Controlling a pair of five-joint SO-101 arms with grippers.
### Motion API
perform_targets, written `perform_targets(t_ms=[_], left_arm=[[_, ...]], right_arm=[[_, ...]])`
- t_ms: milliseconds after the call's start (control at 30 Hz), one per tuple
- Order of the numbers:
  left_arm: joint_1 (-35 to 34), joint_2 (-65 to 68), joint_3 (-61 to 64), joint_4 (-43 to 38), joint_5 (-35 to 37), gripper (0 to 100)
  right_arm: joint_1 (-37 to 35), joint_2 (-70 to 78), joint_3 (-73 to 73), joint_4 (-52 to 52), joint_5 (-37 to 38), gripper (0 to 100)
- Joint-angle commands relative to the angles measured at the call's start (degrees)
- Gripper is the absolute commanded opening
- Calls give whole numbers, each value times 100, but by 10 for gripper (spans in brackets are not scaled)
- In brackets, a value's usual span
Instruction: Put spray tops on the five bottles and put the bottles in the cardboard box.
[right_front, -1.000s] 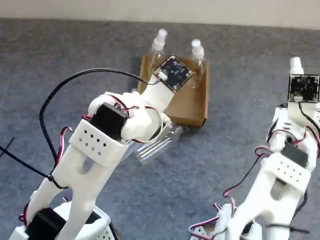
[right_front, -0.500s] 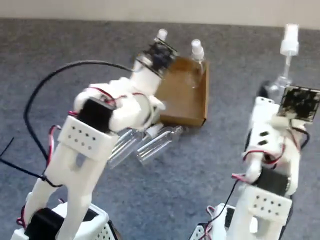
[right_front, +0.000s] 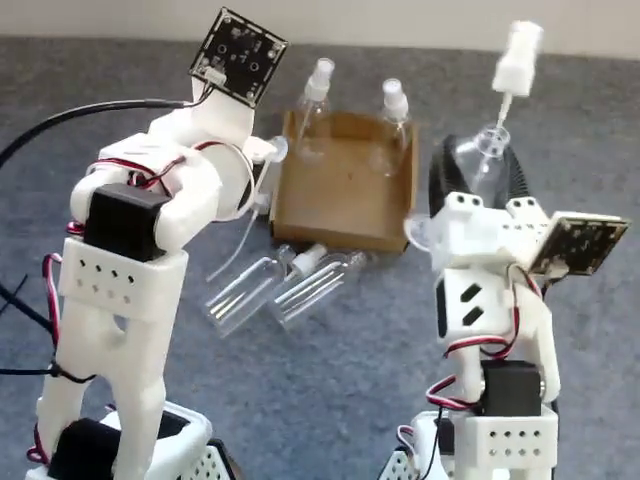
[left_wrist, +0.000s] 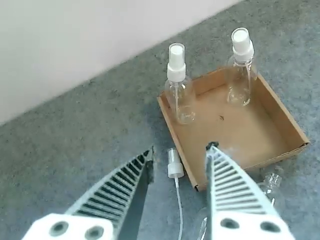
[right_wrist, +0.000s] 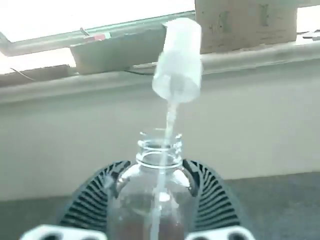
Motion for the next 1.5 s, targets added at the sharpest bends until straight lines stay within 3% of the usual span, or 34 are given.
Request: perform_targets(t_ms=[0,300,433,700,767,900,1000,1167,1333,1467], left_arm=[[-84,-171,-251,-105,-62,158],[-84,-171,-198,-62,-62,158],[-268,-215,-198,44,-62,158],[-1095,-567,708,598,-79,155],[-1209,-1042,1516,281,-79,157],[-1209,-2413,3767,-1178,-62,165],[-1174,-3442,5059,-1934,97,220],[-884,-4945,5930,-2004,870,261],[-127,-5982,6484,-2013,949,262],[92,-6202,6598,-2092,949,260]], right_arm=[[-400,-286,-4,-769,-79,5],[-479,-312,365,-927,290,5],[-664,242,523,-435,677,5],[-1367,1903,-1059,470,800,4],[-1578,2325,-1578,796,800,4],[-2062,3108,-2378,1244,800,4],[-2264,3609,-2756,1226,791,4],[-2598,4462,-3301,1112,791,4],[-2747,5174,-3705,1103,536,4],[-2818,5473,-3881,1095,510,4]])
